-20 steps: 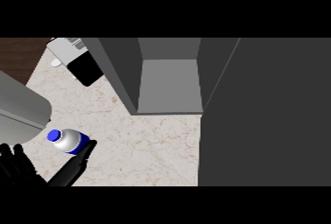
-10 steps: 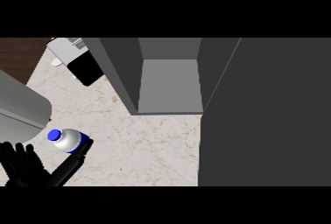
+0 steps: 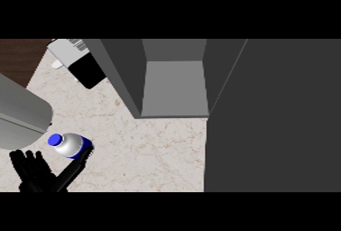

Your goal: Pick up the bottled water, place it into the cabinet and close the cabinet

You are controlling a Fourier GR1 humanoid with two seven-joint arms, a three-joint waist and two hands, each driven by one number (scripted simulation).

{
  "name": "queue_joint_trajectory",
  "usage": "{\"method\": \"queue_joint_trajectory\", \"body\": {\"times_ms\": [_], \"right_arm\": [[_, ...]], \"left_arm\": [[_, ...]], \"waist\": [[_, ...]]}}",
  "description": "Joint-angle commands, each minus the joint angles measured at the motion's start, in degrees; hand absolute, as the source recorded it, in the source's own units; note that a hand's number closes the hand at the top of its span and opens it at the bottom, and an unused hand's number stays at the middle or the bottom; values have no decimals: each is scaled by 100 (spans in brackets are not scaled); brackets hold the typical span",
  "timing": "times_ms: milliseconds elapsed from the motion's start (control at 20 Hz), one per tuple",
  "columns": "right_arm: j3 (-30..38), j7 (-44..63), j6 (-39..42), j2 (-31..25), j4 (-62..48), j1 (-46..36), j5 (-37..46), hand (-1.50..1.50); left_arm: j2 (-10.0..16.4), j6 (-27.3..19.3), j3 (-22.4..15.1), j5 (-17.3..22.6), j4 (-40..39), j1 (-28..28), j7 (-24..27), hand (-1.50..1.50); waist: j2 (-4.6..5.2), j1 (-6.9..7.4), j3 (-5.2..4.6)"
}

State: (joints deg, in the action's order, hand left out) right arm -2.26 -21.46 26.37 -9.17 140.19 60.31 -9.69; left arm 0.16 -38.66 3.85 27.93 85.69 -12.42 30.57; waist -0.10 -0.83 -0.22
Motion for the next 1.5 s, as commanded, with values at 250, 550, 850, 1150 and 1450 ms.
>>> {"method": "queue_joint_trajectory", "body": {"times_ms": [250,550,850,1150,1450], "right_arm": [[264,52,98,86,1003,615,-602,-150],[638,-373,483,-105,729,707,-633,-150],[359,-413,486,77,780,845,-350,-150],[657,-218,403,11,709,528,-548,-150],[826,-38,466,14,736,527,-771,-150]], "left_arm": [[-15,789,801,604,-1996,771,1266,-150],[71,1243,1079,924,-3237,1411,1903,-150],[364,2582,1406,1354,-3846,1628,2078,-150],[83,3008,1497,1398,-4350,2063,2708,-150],[94,3165,1539,1397,-4548,2267,2855,150]], "waist": [[25,-15,5],[22,-55,6],[26,-30,2],[30,7,8],[23,32,14]]}}
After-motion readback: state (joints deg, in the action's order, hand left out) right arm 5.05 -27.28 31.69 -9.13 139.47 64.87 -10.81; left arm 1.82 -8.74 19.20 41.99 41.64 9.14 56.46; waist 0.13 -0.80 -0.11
